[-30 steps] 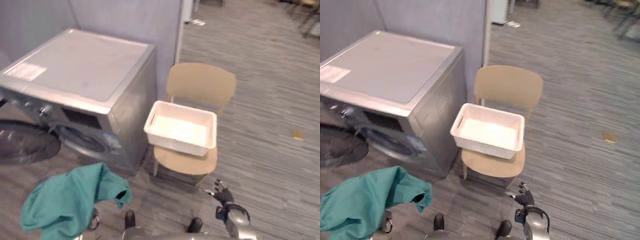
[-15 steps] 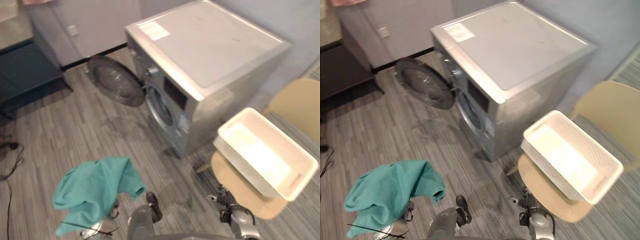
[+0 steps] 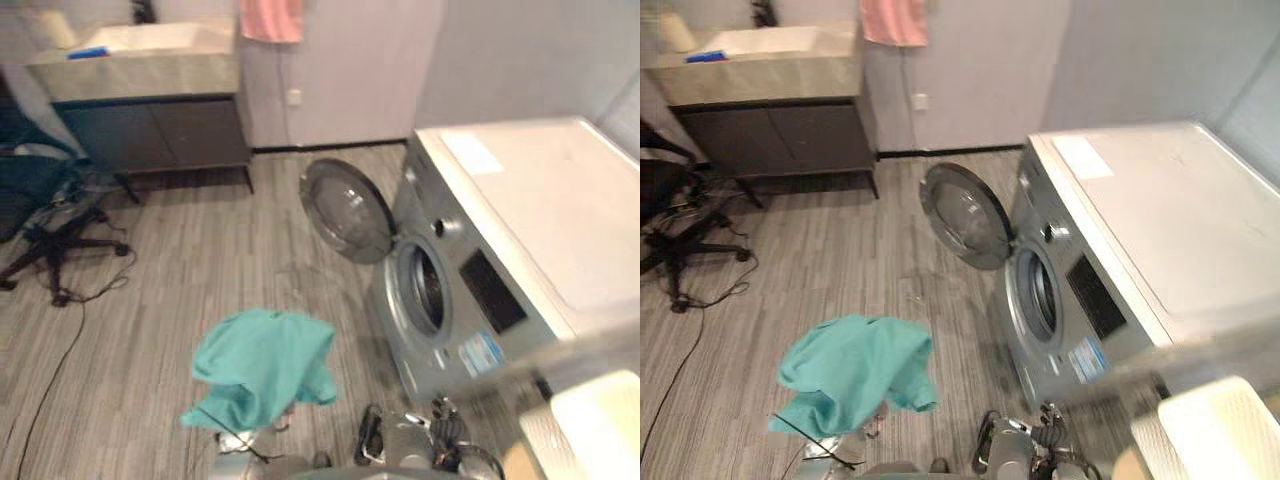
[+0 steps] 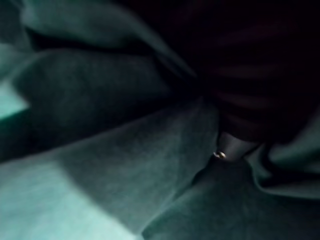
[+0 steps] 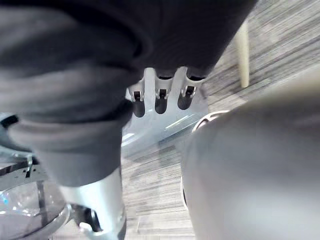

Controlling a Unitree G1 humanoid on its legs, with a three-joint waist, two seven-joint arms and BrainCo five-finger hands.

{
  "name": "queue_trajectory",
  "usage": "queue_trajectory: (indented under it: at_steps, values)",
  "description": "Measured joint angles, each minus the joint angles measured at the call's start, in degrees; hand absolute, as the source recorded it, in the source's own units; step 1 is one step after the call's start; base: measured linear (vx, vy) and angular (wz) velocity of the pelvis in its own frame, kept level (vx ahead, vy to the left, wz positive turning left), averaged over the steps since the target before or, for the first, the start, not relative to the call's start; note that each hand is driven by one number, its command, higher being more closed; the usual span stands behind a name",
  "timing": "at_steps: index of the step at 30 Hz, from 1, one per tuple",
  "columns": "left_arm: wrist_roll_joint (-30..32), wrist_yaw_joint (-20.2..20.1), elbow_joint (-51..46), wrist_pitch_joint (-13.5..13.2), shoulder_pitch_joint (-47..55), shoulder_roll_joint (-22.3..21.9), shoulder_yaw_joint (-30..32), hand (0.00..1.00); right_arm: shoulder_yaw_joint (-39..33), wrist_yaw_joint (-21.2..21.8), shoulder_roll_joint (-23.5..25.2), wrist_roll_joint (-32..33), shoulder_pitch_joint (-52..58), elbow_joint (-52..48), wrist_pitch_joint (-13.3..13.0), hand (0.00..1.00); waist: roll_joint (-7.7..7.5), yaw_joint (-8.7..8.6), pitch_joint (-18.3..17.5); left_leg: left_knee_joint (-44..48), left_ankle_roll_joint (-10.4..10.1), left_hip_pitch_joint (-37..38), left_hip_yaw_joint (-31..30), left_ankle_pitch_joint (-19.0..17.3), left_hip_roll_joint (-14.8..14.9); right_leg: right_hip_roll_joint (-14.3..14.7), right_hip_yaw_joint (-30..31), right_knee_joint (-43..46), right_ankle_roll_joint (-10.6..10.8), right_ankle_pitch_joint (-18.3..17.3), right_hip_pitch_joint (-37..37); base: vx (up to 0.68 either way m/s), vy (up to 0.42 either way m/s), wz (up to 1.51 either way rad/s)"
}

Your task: Pick up the laundry basket with both hands and put the clothes into the washing machine.

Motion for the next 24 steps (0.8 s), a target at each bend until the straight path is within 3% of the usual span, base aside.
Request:
queue_trajectory:
  at_steps: [2,5,6,7,8,10,11,12,13,14,15,16,18,20,24]
  values:
    - [0.43,-0.27,-0.01,0.48,-0.31,-0.21,-1.01,1.00,-0.36,-0.15,-0.04,0.00,0.16,0.49,0.35,0.00,1.04,0.07,-1.30,4.07,-1.32,0.46,-1.16,-3.42,1.87,0.56,-3.20,-0.20,-0.47,3.21,2.81,0.49,-0.110,0.52]
    - [0.95,-0.37,-0.07,0.93,-0.95,-0.46,-0.96,1.00,-1.24,-0.50,-0.17,-0.08,0.38,0.83,0.58,0.00,2.88,0.07,-3.11,7.05,-2.40,1.48,2.60,-3.96,5.52,3.37,-5.66,-2.87,-0.61,1.88,6.66,0.48,-0.078,0.22]
    - [1.03,-0.50,-0.07,0.97,-1.07,-0.45,-0.89,1.00,-1.74,-0.78,-0.14,-0.09,0.41,0.95,0.75,0.00,3.16,0.15,-3.41,11.15,-4.82,0.88,4.54,-3.91,6.86,4.24,-6.05,-5.17,-0.66,1.91,9.02,0.54,-0.027,0.18]
    - [1.13,-0.78,-0.05,1.03,-1.38,-0.26,-0.85,1.00,-1.89,-0.97,0.53,-0.09,0.44,1.30,0.83,0.00,2.18,0.61,-3.03,18.43,-6.13,-2.19,8.35,-5.47,9.63,4.77,-5.92,-7.72,-0.64,1.92,11.62,0.40,-0.004,0.15]
    - [1.14,-0.86,-0.07,1.04,-1.46,-0.22,-0.79,1.00,-2.00,-0.98,0.80,-0.09,0.33,1.82,0.85,0.00,2.15,1.01,-3.41,20.80,-5.33,-2.98,10.69,-6.00,11.34,4.86,-5.64,-8.82,-0.63,1.92,12.80,0.35,0.006,0.03]
    - [1.17,-0.96,-0.02,1.05,-0.71,0.25,0.00,1.00,-2.45,-1.03,1.01,-0.09,-1.30,5.67,0.85,0.00,-0.80,1.92,-4.73,22.46,-4.51,-7.03,15.85,-6.50,17.13,3.51,-4.04,-12.36,0.75,2.79,14.90,0.27,0.028,-0.14]
    - [1.15,-1.00,0.01,1.07,-0.73,0.36,0.15,1.00,-2.46,-1.05,1.02,-0.09,-1.91,6.33,0.86,0.00,-1.16,2.18,-4.80,21.65,-4.61,-8.28,16.01,-6.45,18.33,3.03,-3.56,-13.04,1.43,3.21,15.37,0.21,0.099,-0.33]
    - [1.12,-0.98,0.09,1.08,-0.73,0.36,0.43,1.00,-2.46,-1.07,0.95,-0.09,-3.13,7.70,0.80,0.00,-1.81,2.61,-4.64,17.24,-5.72,-9.84,15.59,-5.74,19.45,1.90,-2.44,-13.53,2.53,3.90,15.39,0.21,0.264,-0.45]
    - [1.12,-0.85,0.30,1.03,-0.55,0.13,0.64,1.00,-2.66,-1.05,0.44,-0.07,-3.98,9.14,0.60,0.00,-0.37,2.82,-5.15,6.49,-7.80,-9.73,13.82,-0.33,20.52,1.90,-1.15,-13.57,3.64,4.28,15.32,0.17,0.247,-0.45]
    - [1.12,-0.86,0.49,0.99,-0.60,-0.09,0.59,1.00,-2.90,-1.05,-0.49,-0.08,-4.23,9.59,0.59,0.00,1.37,2.79,-5.37,2.51,-7.92,-9.72,12.45,9.43,21.48,2.95,-0.79,-13.80,4.52,4.05,15.39,0.16,0.296,-0.51]
    - [1.05,-0.72,1.95,1.01,-0.62,0.96,1.32,1.00,-2.70,-0.91,0.10,-0.08,-5.54,12.52,0.97,0.00,0.45,2.73,-5.54,3.20,-10.01,-8.47,13.41,8.85,20.32,1.86,1.85,-14.57,5.29,4.39,15.38,0.12,0.249,-0.39]
    - [1.02,-0.58,2.66,1.08,-0.42,2.29,2.52,1.00,-2.75,-0.85,1.16,-0.09,-5.31,13.02,0.76,0.00,0.38,2.25,-5.79,0.71,-9.78,-7.47,13.80,9.00,19.12,1.94,3.85,-16.53,4.54,4.87,15.45,0.13,0.276,-0.33]
    - [1.01,-0.82,2.89,1.08,-0.78,3.79,2.69,1.00,-2.81,-0.69,1.15,-0.08,-5.22,14.33,0.84,0.00,-1.21,1.67,-6.83,-2.30,-8.76,-7.16,14.47,10.12,16.86,1.55,5.59,-19.69,3.97,6.34,15.43,0.07,0.164,0.00]
    - [1.03,-0.94,2.90,1.09,-0.30,4.08,2.59,1.00,-2.90,-0.83,1.15,-0.09,-5.19,14.33,0.82,0.00,-1.08,1.82,-6.75,-4.28,-8.29,-5.85,16.14,10.66,15.96,0.94,6.85,-20.70,5.01,8.49,15.66,0.03,0.122,-0.21]
    - [1.11,-1.10,2.91,1.13,0.85,4.26,2.37,1.00,-2.52,-0.05,1.01,-0.30,-5.00,14.70,0.72,0.00,-0.23,1.76,-6.84,-8.44,-9.09,-2.53,18.50,12.78,15.74,1.19,8.69,-20.73,5.04,8.48,15.64,-0.04,0.007,-0.31]
